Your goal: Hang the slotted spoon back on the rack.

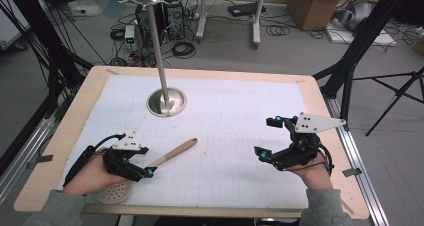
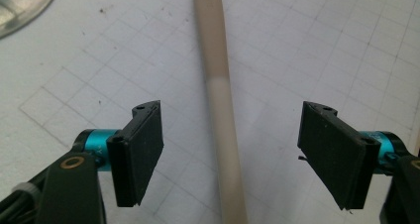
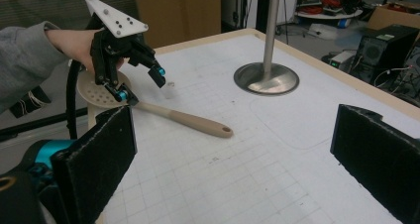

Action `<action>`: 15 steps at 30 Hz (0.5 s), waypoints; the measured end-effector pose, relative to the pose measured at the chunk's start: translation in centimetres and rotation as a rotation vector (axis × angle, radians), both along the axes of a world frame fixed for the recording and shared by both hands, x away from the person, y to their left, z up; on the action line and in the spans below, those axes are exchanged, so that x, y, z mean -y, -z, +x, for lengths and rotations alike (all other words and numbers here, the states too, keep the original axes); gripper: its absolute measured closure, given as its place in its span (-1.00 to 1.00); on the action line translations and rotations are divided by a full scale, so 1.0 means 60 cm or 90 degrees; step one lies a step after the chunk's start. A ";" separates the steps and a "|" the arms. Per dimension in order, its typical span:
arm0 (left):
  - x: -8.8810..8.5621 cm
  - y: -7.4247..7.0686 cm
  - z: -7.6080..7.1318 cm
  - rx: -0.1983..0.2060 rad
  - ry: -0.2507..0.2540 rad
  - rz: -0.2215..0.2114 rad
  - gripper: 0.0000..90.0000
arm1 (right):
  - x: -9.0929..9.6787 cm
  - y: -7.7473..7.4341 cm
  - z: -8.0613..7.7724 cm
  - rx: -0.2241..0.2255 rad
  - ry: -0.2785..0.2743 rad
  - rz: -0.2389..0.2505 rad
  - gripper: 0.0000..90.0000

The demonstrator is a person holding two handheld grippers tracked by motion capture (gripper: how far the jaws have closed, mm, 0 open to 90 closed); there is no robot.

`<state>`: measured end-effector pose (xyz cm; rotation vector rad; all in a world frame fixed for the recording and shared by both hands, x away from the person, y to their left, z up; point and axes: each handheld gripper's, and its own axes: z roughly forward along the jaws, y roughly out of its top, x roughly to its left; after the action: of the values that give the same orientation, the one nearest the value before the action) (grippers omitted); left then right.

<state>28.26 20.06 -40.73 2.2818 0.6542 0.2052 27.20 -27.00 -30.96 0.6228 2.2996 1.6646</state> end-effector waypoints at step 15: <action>0.010 0.013 0.004 -0.057 -0.002 0.040 -0.07 | 0.006 0.000 -0.006 -0.001 0.005 -0.004 -0.94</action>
<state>28.48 19.46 -41.52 2.3612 0.7067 0.1264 26.82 -27.33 -30.98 0.6311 2.2992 1.6544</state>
